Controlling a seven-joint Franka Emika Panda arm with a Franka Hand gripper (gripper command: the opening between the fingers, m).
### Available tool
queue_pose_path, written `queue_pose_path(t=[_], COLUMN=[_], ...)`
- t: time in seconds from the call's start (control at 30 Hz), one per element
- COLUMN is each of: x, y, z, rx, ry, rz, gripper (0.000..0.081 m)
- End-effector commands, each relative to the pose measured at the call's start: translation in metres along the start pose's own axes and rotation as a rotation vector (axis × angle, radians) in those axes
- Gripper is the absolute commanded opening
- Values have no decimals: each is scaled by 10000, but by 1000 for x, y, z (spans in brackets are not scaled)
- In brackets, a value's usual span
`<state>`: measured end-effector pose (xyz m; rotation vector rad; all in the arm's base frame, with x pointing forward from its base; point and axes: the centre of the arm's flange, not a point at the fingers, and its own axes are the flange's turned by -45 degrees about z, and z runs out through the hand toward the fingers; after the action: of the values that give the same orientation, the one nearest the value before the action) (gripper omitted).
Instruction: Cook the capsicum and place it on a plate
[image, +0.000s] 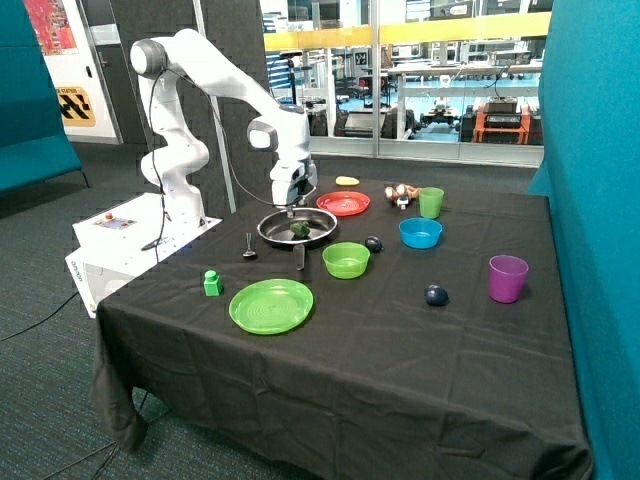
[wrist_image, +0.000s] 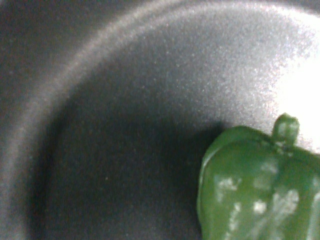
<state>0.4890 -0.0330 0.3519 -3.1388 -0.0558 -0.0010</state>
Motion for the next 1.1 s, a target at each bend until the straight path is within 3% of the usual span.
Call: queue_pose_path(t=[0.0, 0.6, 1.07], x=[1, 10, 25], y=[-4, -22, -41], z=[-25, -77, -97], rx=[-23, -23, -23], ry=[-7, -8, -9], rz=[-354, -1278, -1694], gripper=[808, 794, 806])
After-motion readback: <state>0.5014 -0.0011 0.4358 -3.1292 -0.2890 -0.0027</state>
